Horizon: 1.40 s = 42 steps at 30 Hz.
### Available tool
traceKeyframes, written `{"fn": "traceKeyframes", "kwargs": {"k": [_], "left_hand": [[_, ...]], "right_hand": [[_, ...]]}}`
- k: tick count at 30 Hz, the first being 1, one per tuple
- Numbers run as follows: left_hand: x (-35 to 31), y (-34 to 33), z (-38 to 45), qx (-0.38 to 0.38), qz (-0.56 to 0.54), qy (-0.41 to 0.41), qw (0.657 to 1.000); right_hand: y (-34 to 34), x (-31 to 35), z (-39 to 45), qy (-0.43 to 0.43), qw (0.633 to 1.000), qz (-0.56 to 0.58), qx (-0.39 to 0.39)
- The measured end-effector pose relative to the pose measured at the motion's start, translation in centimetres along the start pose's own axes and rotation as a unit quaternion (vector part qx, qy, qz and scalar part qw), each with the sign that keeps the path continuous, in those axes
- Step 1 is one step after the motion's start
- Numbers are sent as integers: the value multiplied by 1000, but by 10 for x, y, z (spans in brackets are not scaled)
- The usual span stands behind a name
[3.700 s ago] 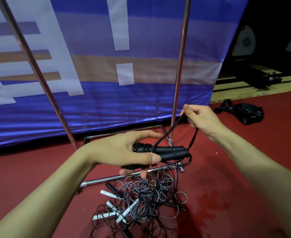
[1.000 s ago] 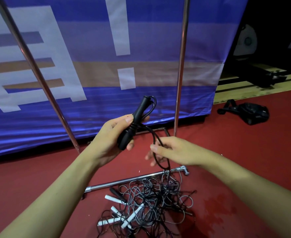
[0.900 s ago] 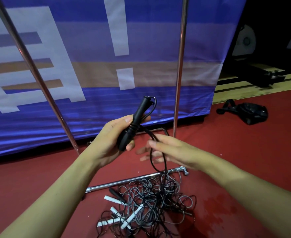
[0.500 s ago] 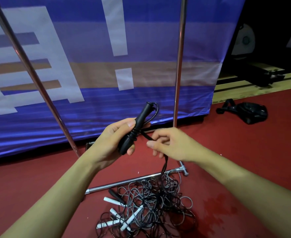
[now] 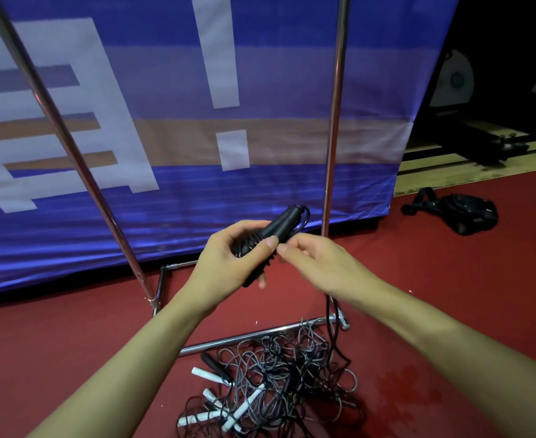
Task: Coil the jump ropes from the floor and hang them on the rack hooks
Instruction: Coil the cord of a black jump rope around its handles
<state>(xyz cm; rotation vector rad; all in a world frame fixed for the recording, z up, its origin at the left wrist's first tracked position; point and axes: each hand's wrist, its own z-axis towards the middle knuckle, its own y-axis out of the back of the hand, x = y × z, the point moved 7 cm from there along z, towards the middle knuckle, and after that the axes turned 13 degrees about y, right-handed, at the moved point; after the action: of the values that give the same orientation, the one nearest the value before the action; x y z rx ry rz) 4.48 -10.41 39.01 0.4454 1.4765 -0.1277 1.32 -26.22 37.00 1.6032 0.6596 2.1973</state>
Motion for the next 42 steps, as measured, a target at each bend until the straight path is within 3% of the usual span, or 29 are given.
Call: {"fn": "traceKeyframes", "kwargs": {"k": [6, 11, 14, 22, 24, 26, 28, 32, 42], "left_hand": [[0, -8, 0, 15, 51, -3, 999], [-6, -8, 1, -10, 59, -16, 998], [-7, -9, 1, -13, 59, -16, 998], [7, 3, 2, -6, -10, 25, 1000], [6, 4, 2, 23, -65, 31, 997], [6, 4, 3, 64, -117, 36, 990], [7, 4, 3, 89, -134, 43, 986], [8, 0, 2, 113, -152, 61, 980], [16, 1, 3, 124, -195, 86, 969]], "right_hand": [[9, 4, -5, -18, 997, -73, -30], [21, 13, -5, -16, 991, -88, -103], [19, 14, -2, -11, 990, -87, -106], [4, 10, -6, 31, 998, -40, 33], [-2, 7, -8, -17, 994, 107, 32], [-13, 3, -12, -80, 956, 278, 55], [-16, 0, -14, -86, 936, 335, 67], [-16, -3, -14, -83, 928, 355, 80], [-20, 5, -9, -60, 945, 297, 121]]}}
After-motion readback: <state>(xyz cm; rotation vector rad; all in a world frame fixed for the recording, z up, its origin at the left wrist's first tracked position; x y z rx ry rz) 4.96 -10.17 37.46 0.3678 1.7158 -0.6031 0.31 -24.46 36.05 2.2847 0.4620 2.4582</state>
